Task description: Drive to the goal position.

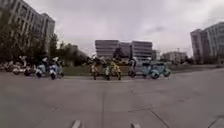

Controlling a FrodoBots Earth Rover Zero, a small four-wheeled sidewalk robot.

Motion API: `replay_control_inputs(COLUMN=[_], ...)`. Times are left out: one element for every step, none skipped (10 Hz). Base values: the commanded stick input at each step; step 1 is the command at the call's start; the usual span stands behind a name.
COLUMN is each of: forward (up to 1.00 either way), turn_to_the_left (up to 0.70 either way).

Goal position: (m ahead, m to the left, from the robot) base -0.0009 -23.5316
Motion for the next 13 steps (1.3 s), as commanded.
replay_control_inputs(forward=[0.0,0.0,0.0,0.0,0.0,0.0,0.0,0.0,0.0,0.0,0.0,0.0,0.0], turn_to_the_left=[-0.7,-0.7,-0.7,-0.7,-0.7,-0.7,-0.7,-0.7,-0.7,-0.7,-0.7,-0.7,-0.7])
